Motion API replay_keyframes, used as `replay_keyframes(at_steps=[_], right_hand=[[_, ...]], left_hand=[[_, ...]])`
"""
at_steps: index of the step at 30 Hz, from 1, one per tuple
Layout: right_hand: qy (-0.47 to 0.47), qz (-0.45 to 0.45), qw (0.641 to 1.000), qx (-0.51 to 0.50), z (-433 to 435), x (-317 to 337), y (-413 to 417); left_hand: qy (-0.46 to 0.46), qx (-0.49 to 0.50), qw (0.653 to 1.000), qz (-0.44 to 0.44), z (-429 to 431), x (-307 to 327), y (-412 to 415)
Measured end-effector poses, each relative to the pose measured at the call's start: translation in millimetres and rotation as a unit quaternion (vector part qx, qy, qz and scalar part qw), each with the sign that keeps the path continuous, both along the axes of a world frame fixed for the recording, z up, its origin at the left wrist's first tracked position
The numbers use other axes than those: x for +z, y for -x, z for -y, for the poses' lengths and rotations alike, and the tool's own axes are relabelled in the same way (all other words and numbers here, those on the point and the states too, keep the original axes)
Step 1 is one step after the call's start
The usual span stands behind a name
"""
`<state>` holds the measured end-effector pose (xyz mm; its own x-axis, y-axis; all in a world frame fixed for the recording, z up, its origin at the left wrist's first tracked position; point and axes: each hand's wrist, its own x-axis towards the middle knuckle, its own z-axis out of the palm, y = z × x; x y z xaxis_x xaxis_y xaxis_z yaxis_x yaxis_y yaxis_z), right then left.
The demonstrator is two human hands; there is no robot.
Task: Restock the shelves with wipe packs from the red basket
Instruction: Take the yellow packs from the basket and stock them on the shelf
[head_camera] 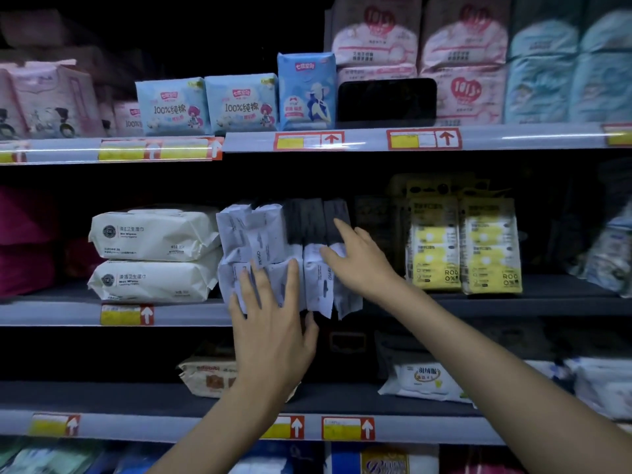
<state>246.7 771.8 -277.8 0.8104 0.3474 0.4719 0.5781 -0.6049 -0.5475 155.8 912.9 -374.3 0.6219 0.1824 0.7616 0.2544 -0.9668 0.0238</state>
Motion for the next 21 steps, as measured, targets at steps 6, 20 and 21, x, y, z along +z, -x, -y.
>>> replay_keyframes(at_steps=[6, 20, 21], right_hand=[[-0.072, 0.004, 0.997, -0.019, 3.5, -31.7, 39.2], [-0.029, 0.026, 0.998, 0.051, 55.0, -46.7, 45.7], [-0.031, 0.047, 0.998, 0.040, 64.5, -45.5, 45.9]], left_hand=[[-0.029, -0.017, 0.999, 0.001, 9.7, 6.7, 21.8], [-0.105, -0.062, 0.993, -0.001, 34.2, 21.5, 22.0], [-0.113, -0.072, 0.991, 0.009, 40.9, 24.1, 21.3]])
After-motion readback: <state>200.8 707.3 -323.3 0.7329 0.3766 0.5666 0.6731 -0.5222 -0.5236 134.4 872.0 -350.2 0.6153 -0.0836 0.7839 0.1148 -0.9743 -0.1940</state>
